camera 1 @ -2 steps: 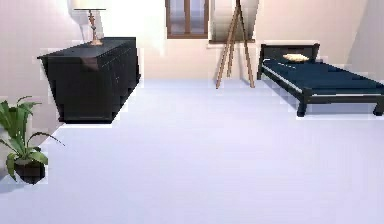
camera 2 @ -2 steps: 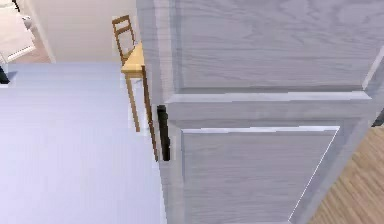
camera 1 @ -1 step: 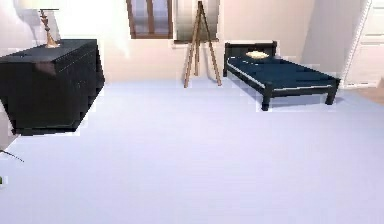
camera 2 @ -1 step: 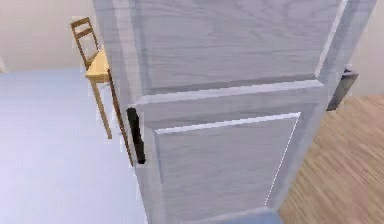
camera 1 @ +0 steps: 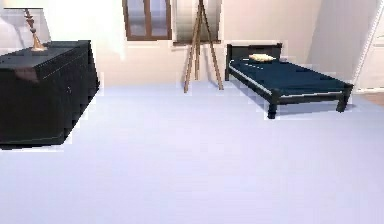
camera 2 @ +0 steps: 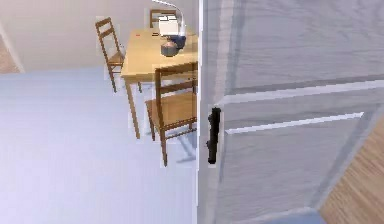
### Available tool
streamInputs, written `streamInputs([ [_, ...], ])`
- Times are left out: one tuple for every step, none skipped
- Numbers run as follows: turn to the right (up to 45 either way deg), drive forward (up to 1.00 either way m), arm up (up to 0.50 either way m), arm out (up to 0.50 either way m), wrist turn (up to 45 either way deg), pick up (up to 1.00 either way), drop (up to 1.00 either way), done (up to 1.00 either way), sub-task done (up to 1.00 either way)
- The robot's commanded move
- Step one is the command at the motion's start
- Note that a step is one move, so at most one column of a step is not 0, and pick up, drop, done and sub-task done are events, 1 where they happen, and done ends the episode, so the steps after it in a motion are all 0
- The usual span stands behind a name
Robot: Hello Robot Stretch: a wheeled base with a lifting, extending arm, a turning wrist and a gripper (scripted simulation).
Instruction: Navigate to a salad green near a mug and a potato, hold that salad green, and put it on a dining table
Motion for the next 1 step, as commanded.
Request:
streamInputs([
  [45.0, 0.0, 0.0, 0.0, 0.0, 0.0, 0.0, 0.0, 0.0],
])
